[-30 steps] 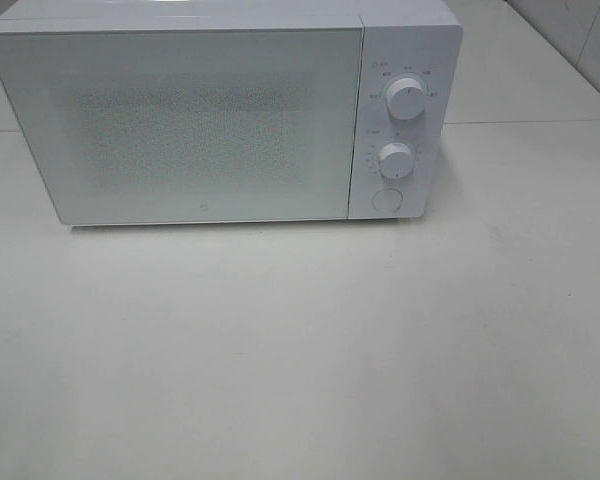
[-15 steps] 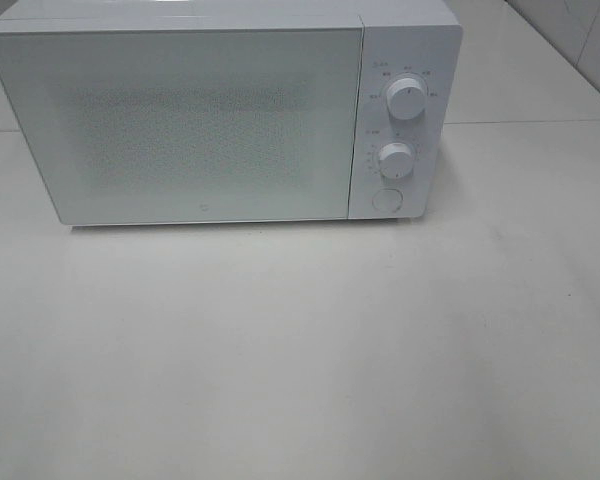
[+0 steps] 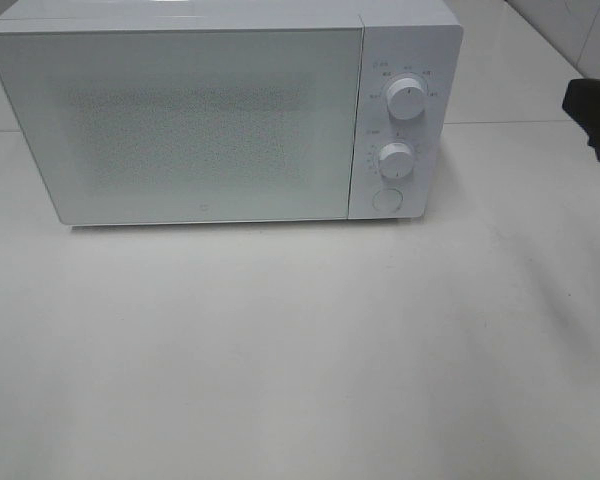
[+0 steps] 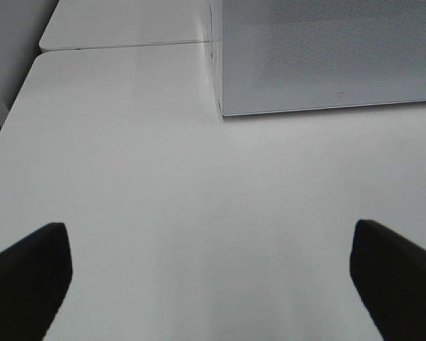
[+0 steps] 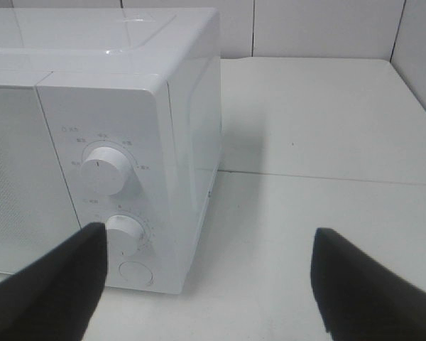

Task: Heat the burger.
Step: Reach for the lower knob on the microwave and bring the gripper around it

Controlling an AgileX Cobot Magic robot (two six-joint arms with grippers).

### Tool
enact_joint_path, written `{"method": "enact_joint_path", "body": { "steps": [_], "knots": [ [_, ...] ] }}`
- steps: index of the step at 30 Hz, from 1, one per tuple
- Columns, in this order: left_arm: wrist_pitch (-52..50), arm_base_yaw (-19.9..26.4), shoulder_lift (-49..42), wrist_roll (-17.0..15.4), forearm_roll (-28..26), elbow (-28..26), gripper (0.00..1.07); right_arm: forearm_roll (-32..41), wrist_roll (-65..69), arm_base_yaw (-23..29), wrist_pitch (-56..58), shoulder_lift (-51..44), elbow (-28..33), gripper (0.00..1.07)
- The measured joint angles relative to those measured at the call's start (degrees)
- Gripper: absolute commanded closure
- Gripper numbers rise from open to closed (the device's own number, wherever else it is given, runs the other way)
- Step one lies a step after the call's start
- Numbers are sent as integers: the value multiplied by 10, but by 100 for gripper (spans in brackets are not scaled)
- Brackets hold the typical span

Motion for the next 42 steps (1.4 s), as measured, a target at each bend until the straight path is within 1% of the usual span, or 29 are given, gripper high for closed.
{"method": "enact_joint_path", "body": {
  "steps": [1, 3, 4, 6, 8, 9, 11, 12, 13, 14, 15, 16, 17, 18, 19, 20, 22, 23, 24, 25, 26, 28, 29, 31, 32, 34, 39, 42],
  "knots": [
    [0, 0, 0, 0, 0, 0, 6, 22, -15, 0, -23, 30, 0, 31],
    [0, 0, 0, 0, 0, 0, 6, 34, -23, 0, -34, 42, 0, 31],
    [0, 0, 0, 0, 0, 0, 6, 52, -41, 0, -58, 72, 0, 31],
    [0, 0, 0, 0, 0, 0, 6, 60, -50, 0, -70, 87, 0, 31],
    [0, 0, 0, 0, 0, 0, 6, 77, -74, 0, -101, 122, 0, 31],
    [0, 0, 0, 0, 0, 0, 6, 77, -74, 0, -101, 122, 0, 31],
    [0, 0, 0, 0, 0, 0, 6, 120, -118, 18, -139, 155, 2, 31],
    [0, 0, 0, 0, 0, 0, 6, 120, -118, 18, -139, 155, 2, 31],
    [0, 0, 0, 0, 0, 0, 6, 162, -162, 41, -168, 179, 7, 31],
    [0, 0, 0, 0, 0, 0, 6, 162, -162, 41, -168, 179, 7, 31],
    [0, 0, 0, 0, 0, 0, 6, 210, -201, 69, -206, 203, 11, 31],
    [0, 0, 0, 0, 0, 0, 6, 238, -221, 87, -224, 216, 13, 31],
    [0, 0, 0, 0, 0, 0, 6, 238, -221, 87, -224, 216, 13, 31],
    [0, 0, 0, 0, 0, 0, 6, 289, -250, 120, -260, 241, 13, 31],
    [0, 0, 0, 0, 0, 0, 6, 309, -261, 138, -278, 251, 14, 31],
    [0, 0, 0, 0, 0, 0, 6, 309, -261, 138, -278, 251, 14, 31],
    [0, 0, 0, 0, 0, 0, 6, 387, -284, 206, -370, 306, 14, 31],
    [0, 0, 0, 0, 0, 0, 6, 387, -284, 206, -370, 306, 14, 31],
    [0, 0, 0, 0, 0, 0, 6, 406, -289, 223, -393, 320, 14, 31],
    [0, 0, 0, 0, 0, 0, 6, 437, -290, 250, -431, 343, 14, 31],
    [0, 0, 0, 0, 0, 0, 6, 437, -290, 250, -431, 343, 14, 31],
    [0, 0, 0, 0, 0, 0, 6, 481, -292, 289, -472, 374, 14, 31],
    [0, 0, 0, 0, 0, 0, 6, 481, -292, 289, -472, 374, 14, 31],
    [0, 0, 0, 0, 0, 0, 6, 520, -292, 320, -480, 398, 13, 31],
    [0, 0, 0, 0, 0, 0, 6, 520, -292, 320, -480, 398, 13, 31],
    [0, 0, 0, 0, 0, 0, 6, 559, -292, 344, -481, 417, 6, 31],
    [0, 0, 0, 0, 0, 0, 6, 583, -292, 367, -485, 433, -10, 31],
    [0, 0, 0, 0, 0, 0, 6, 602, -292, 384, -485, 446, -34, 31]
  ]
}}
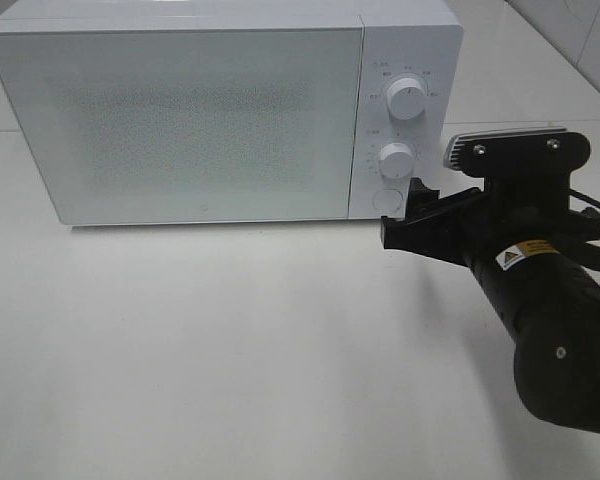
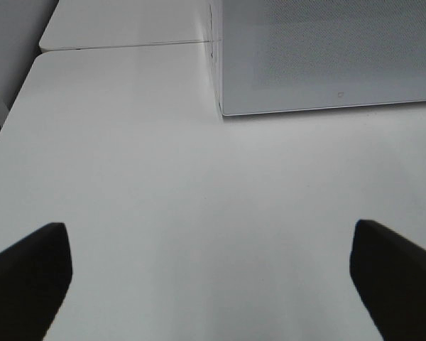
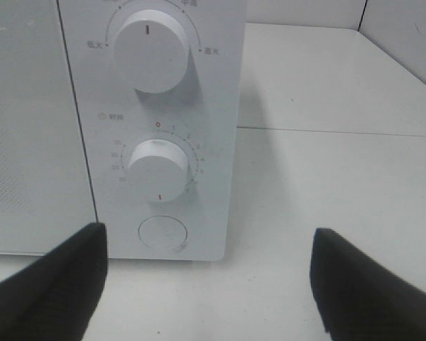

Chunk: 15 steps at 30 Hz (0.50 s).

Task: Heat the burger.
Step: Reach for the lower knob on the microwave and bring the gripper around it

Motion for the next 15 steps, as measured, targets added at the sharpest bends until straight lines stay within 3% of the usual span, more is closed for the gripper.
{"method": "enact_joint_path", "body": {
  "steps": [15],
  "knots": [
    [0, 0, 0, 0, 0, 0, 6, 13, -7, 5, 0, 69, -67, 31]
  ]
}}
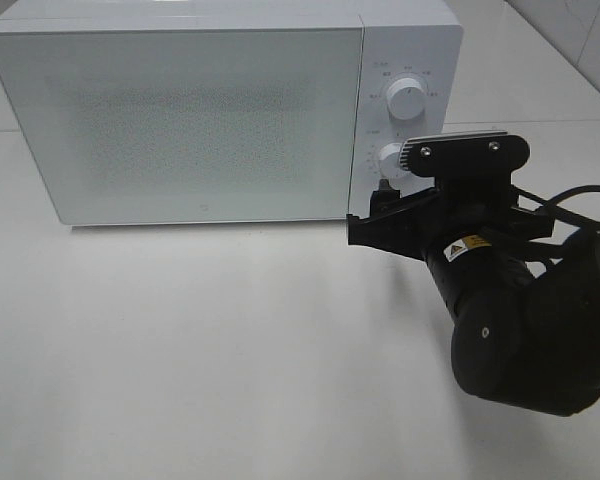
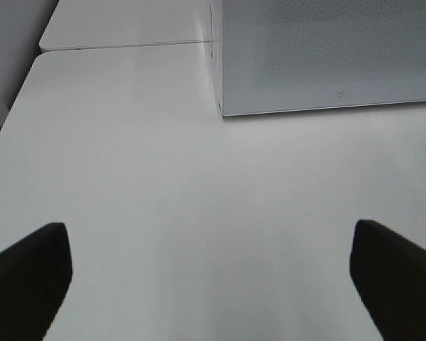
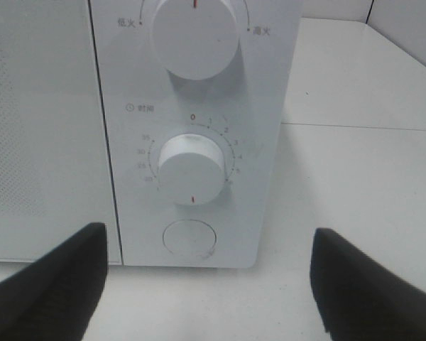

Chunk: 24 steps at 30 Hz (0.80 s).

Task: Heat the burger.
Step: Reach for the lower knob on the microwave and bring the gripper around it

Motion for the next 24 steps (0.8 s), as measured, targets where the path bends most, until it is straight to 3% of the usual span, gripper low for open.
{"method": "enact_joint_path", "body": {
  "steps": [12, 24],
  "knots": [
    [0, 0, 0, 0, 0, 0, 6, -52, -5, -68, -2, 31, -50, 31],
    [0, 0, 0, 0, 0, 0, 6, -68, -5, -70, -1, 83, -99, 31]
  ]
}}
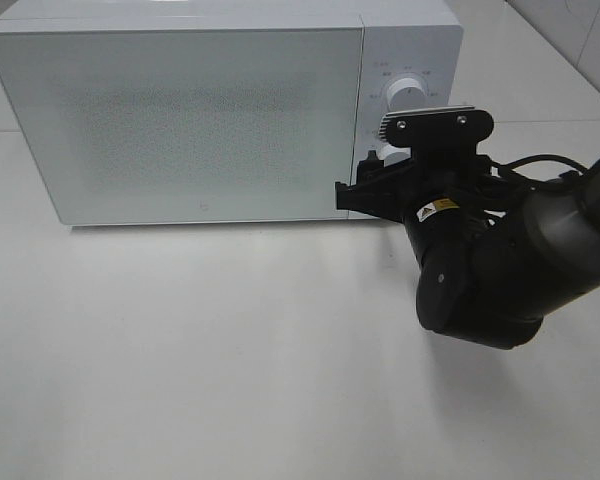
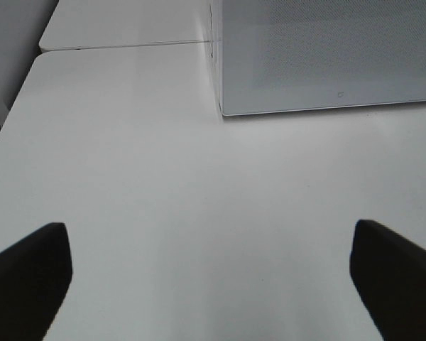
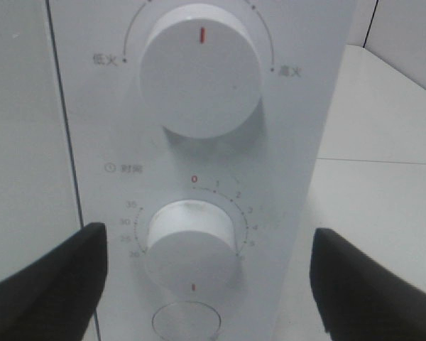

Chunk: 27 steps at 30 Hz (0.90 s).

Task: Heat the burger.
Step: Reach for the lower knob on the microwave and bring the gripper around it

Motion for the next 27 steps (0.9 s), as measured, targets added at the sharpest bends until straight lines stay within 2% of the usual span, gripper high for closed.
{"method": "enact_joint_path", "body": {
  "steps": [7, 27],
  "knots": [
    [0, 0, 0, 0, 0, 0, 6, -10, -1, -11, 1, 33, -29, 31],
    [0, 0, 0, 0, 0, 0, 7, -38, -1, -27, 13, 56, -50, 32]
  ]
}}
